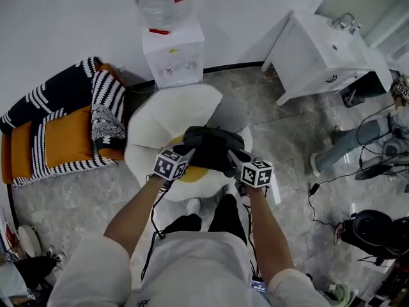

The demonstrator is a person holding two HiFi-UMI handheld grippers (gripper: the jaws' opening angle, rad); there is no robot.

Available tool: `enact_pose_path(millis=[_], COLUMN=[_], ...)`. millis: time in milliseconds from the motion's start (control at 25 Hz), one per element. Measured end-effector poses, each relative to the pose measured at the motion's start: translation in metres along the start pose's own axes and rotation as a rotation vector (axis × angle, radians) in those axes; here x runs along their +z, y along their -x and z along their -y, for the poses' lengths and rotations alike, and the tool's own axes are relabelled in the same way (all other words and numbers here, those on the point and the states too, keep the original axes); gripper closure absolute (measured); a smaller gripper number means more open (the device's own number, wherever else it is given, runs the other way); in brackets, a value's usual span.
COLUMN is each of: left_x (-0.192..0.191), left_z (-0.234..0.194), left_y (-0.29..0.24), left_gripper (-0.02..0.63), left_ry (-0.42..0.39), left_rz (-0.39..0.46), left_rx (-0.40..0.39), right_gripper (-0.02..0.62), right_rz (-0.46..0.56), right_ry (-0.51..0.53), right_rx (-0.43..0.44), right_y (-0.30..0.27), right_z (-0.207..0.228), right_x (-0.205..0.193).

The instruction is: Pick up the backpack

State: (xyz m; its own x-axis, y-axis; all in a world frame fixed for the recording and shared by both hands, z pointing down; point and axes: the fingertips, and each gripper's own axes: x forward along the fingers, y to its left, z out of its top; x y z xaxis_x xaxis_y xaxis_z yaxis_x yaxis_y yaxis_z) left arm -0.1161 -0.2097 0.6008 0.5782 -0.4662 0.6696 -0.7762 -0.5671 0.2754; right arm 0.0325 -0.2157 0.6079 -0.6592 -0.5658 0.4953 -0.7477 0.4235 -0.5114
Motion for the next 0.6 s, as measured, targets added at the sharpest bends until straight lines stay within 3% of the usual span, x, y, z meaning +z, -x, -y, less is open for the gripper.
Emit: enact_pose_path(millis=[320,600], left_x=[0.027,0.052], left_z=[0.016,0.036], left_y=[0.047,0.087], left_gripper=[0.528,0.529], left_ry=[-0.088,-0.085], left_rz=[0.095,0.189], left_rx=[-0.053,-0.074], right_gripper=[0.534,0.534], right_rz=[0.074,0.108], right_ry=[0.064,0.104], right_rx=[0.002,0.042], right_y=[0.027,0.062], right_z=[-0.037,-0.070], right_x=[0.029,0.042])
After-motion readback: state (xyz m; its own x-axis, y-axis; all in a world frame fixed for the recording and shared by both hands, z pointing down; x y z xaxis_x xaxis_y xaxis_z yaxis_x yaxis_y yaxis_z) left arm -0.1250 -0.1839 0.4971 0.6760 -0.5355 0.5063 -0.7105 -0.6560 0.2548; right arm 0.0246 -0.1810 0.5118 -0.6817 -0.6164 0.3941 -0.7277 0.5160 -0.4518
